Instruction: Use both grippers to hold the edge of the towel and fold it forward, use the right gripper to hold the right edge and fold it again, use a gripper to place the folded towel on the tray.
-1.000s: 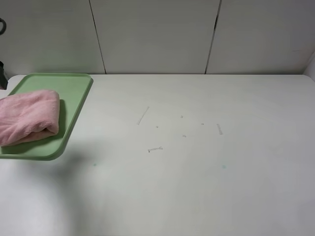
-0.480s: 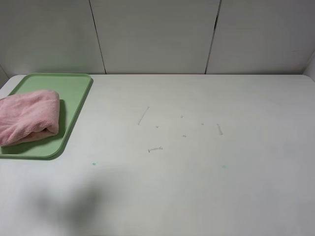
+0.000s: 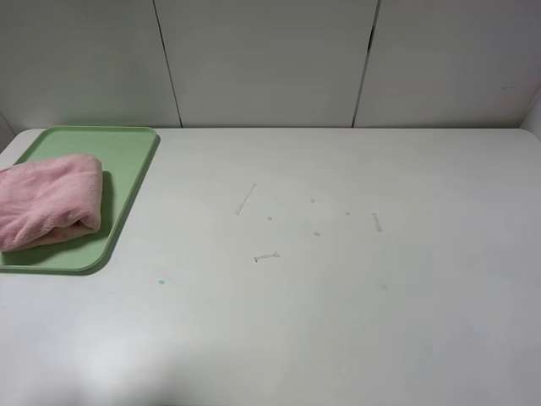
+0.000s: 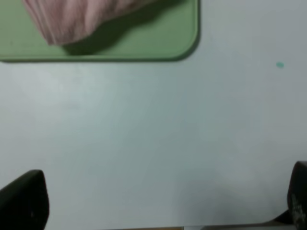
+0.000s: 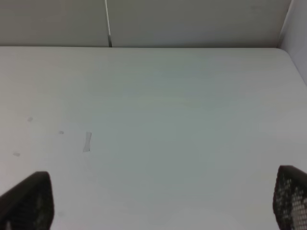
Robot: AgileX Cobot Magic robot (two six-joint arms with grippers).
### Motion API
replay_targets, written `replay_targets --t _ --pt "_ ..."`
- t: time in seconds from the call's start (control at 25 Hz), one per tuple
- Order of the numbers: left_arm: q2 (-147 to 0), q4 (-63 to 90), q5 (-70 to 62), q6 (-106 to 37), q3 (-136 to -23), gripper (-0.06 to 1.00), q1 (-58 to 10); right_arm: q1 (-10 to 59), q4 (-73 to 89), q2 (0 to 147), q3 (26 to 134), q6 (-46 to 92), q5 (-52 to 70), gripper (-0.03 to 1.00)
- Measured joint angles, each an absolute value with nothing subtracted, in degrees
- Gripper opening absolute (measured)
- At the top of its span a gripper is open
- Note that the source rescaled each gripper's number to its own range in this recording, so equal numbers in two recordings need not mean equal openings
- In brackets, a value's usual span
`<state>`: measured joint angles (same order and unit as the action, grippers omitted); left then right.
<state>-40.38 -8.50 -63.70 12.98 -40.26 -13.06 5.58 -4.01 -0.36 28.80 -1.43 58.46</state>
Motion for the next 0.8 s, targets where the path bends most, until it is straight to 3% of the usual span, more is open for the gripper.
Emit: replay_targets --t 0.32,0.8 --pt "-27.28 -8.04 -59.48 8.58 -30.30 1.00 -13.06 5.58 -4.01 -0.36 28.80 -1.43 58.46 1.00" --pt "-10.25 -1.63 -60.07 0.00 -27.95 1.00 -14.69 5.58 -4.01 -0.36 28.80 -1.43 58.46 1.00"
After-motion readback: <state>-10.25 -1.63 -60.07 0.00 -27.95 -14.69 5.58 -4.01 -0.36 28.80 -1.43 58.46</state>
